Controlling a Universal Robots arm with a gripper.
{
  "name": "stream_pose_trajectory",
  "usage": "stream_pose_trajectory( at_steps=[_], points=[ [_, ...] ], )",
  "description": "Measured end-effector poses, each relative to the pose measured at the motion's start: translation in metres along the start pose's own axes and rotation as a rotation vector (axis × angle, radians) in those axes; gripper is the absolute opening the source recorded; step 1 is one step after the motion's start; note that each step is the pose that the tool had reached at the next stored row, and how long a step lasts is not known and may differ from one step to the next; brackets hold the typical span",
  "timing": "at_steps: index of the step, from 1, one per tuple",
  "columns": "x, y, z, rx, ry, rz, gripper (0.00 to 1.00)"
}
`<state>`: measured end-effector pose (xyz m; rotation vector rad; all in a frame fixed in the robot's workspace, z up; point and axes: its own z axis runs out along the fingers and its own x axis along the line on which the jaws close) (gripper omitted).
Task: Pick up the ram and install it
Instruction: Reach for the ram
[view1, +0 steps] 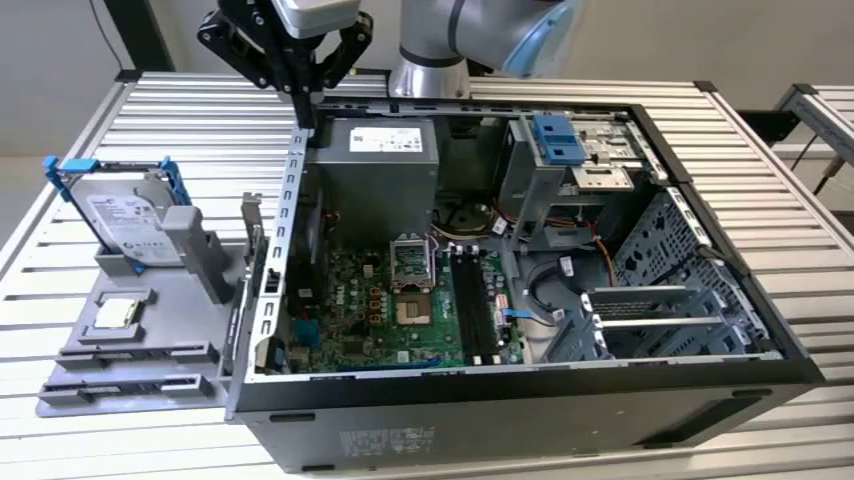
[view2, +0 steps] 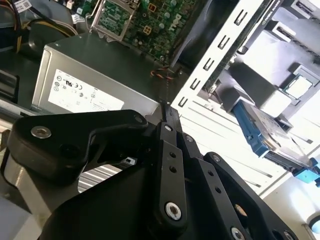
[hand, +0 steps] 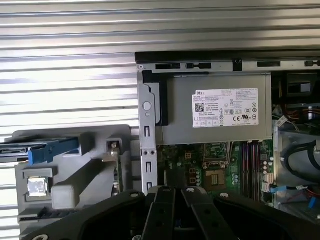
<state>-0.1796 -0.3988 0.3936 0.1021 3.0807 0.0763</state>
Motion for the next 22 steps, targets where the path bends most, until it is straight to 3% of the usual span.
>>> stream_pose_trajectory(
  at_steps=[6, 16, 18, 22],
  points=[
    [0.0088, -0.0006, -0.0005, -0.0003, -0.0033, 0.000, 0.00],
    [0.0314, -0.0020, -0.0026, -0.0007, -0.0058, -0.002, 0.00],
    [0.0351, -0.0022, -0.0029, -0.0006, -0.0036, -0.003, 0.00],
    [0.0406, -0.0026, -0.0031, 0.0000, 0.0079, -0.005, 0.00]
  ],
)
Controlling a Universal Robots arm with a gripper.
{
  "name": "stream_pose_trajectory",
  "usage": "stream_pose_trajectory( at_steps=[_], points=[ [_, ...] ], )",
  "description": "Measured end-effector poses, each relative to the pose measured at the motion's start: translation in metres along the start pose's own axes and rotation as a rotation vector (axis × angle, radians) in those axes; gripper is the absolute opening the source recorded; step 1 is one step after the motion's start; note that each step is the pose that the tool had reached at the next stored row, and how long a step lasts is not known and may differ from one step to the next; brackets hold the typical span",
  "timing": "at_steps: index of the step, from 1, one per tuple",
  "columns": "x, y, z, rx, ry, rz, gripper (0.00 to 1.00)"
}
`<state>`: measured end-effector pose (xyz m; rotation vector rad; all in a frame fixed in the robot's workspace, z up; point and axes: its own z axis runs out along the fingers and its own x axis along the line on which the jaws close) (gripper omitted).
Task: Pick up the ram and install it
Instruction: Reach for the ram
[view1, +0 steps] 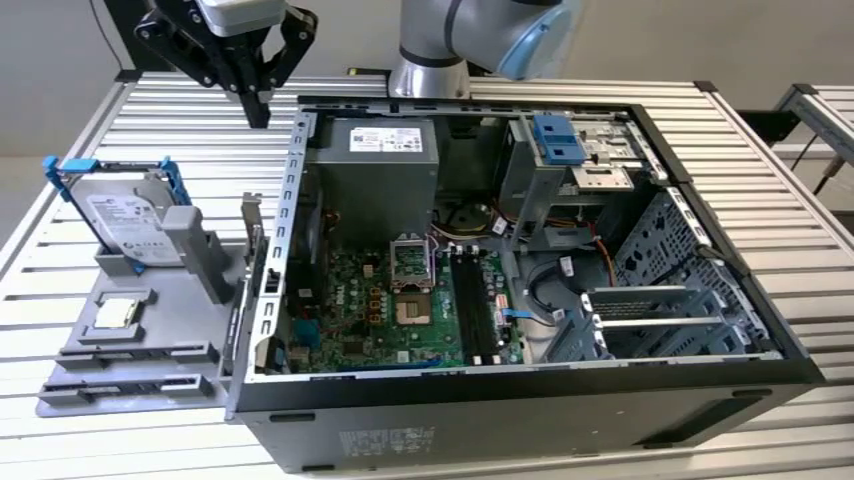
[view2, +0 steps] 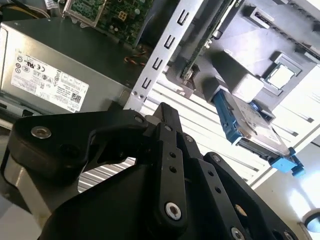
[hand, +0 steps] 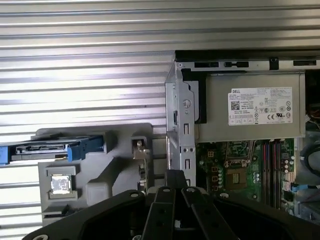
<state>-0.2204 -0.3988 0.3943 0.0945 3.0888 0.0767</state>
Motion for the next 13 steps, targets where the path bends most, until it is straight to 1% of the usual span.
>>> stream_pose_trajectory(
  at_steps=[4, 5, 6, 7, 10, 11, 13],
  points=[
    [0.0090, -0.0006, -0.0005, -0.0002, 0.0015, -0.006, 0.00],
    [0.0107, -0.0007, -0.0005, -0.0002, 0.0027, -0.007, 0.00],
    [0.0117, -0.0007, -0.0006, -0.0001, 0.0061, -0.008, 0.00],
    [0.0125, -0.0008, -0.0007, -0.0001, 0.0072, -0.011, 0.00],
    [0.0154, -0.0009, -0.0008, -0.0010, 0.0083, -0.031, 0.00],
    [0.0172, -0.0010, -0.0009, -0.0013, 0.0085, -0.036, 0.00],
    [0.0231, -0.0014, -0.0013, -0.0014, 0.0087, -0.040, 0.00]
  ],
)
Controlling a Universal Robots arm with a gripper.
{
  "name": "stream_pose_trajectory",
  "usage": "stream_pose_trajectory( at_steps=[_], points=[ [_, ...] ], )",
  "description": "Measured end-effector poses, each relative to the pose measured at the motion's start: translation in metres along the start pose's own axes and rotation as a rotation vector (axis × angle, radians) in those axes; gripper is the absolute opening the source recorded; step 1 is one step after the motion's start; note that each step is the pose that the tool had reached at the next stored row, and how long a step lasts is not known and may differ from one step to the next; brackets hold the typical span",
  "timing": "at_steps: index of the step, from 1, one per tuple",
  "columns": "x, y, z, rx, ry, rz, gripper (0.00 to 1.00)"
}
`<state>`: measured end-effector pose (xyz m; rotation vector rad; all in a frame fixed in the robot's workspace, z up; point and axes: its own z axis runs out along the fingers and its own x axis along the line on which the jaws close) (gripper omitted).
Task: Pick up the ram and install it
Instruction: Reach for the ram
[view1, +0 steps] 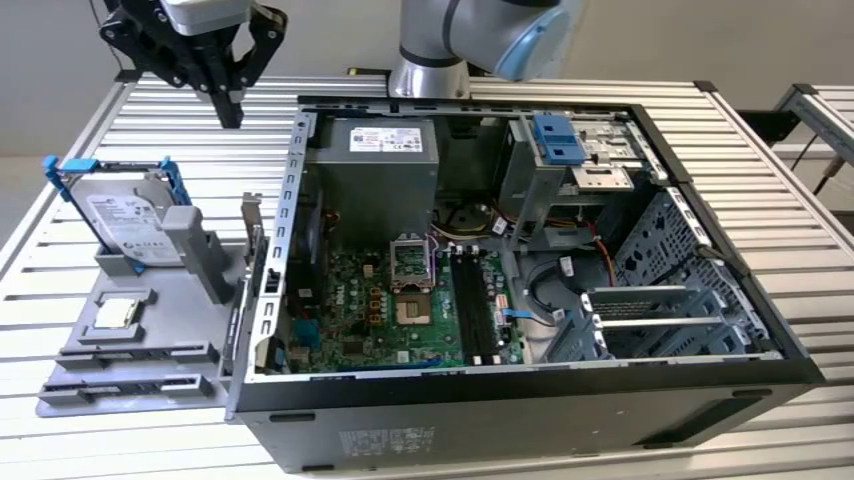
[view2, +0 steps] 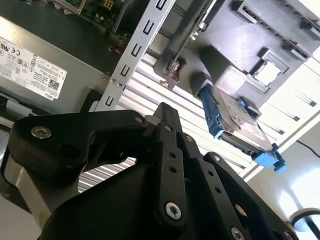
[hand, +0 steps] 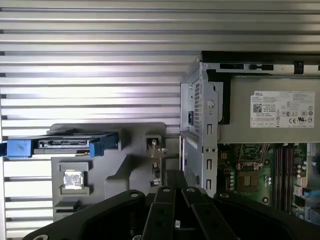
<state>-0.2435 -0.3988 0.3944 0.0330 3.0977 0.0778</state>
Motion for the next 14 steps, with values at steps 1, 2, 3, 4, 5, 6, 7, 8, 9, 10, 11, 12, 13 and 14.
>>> stream_pose_trajectory(
  at_steps=[1, 2, 3, 4, 5, 6, 7, 8, 9, 10, 11, 12, 13, 14],
  points=[
    [0.0033, -0.0001, -0.0001, -0.0001, 0.0000, -0.001, 0.00],
    [0.0067, -0.0001, -0.0003, -0.0001, 0.0001, -0.002, 0.00],
    [0.0101, -0.0002, -0.0004, -0.0001, 0.0002, -0.002, 0.00],
    [0.0141, -0.0003, -0.0005, -0.0002, 0.0001, -0.003, 0.00],
    [0.0180, -0.0004, -0.0007, -0.0002, 0.0002, -0.004, 0.00],
    [0.0214, -0.0004, -0.0009, -0.0002, 0.0002, -0.004, 0.00],
    [0.0248, -0.0005, -0.0011, -0.0002, 0.0003, -0.005, 0.00],
    [0.0281, -0.0006, -0.0012, -0.0003, 0.0003, -0.006, 0.00],
    [0.0313, -0.0007, -0.0013, -0.0003, 0.0004, -0.007, 0.00],
    [0.0346, -0.0007, -0.0014, -0.0004, 0.0004, -0.008, 0.00],
    [0.0379, -0.0008, -0.0016, -0.0004, 0.0004, -0.008, 0.00],
    [0.0412, -0.0008, -0.0018, -0.0004, 0.0005, -0.009, 0.00],
    [0.0445, -0.0009, -0.0019, -0.0004, 0.0004, -0.009, 0.00],
    [0.0477, -0.0010, -0.0020, -0.0004, 0.0005, -0.010, 0.00]
  ],
)
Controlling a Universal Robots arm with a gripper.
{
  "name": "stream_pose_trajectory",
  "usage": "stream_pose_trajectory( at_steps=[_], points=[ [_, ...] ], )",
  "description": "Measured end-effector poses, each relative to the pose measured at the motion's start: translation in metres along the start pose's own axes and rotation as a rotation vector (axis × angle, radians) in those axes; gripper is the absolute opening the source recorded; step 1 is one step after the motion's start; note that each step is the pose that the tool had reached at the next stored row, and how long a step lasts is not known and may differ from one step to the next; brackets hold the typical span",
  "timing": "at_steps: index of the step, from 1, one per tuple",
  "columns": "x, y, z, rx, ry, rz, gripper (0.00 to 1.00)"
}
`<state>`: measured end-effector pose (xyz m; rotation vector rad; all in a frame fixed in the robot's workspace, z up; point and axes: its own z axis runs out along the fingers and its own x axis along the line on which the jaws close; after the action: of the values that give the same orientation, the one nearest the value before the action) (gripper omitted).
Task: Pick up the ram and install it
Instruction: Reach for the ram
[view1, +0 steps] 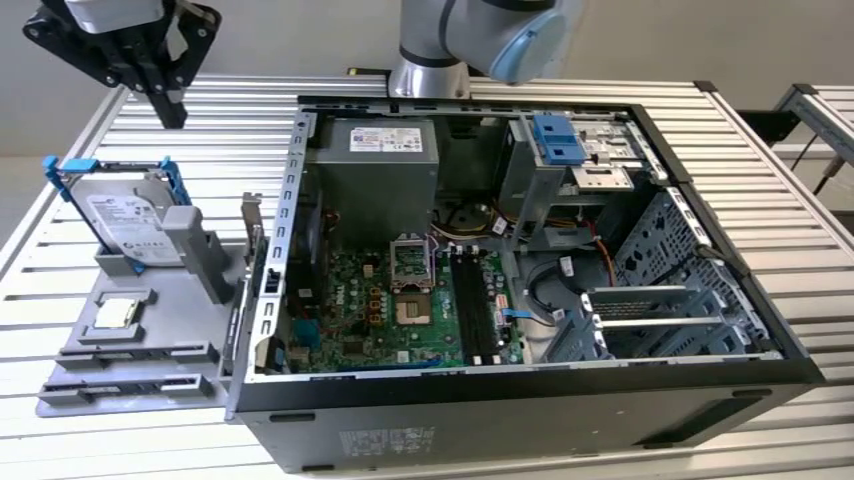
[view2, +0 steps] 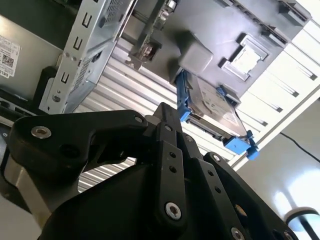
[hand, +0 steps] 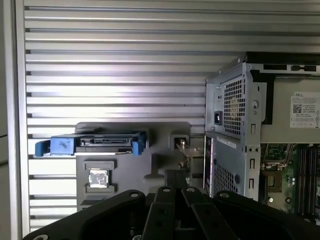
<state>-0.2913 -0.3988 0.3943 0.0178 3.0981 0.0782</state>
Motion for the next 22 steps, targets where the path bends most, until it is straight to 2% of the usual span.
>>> stream_pose_trajectory(
  at_steps=[22],
  points=[
    [0.0680, -0.0007, -0.0029, -0.0004, 0.0006, -0.010, 0.00]
  ],
)
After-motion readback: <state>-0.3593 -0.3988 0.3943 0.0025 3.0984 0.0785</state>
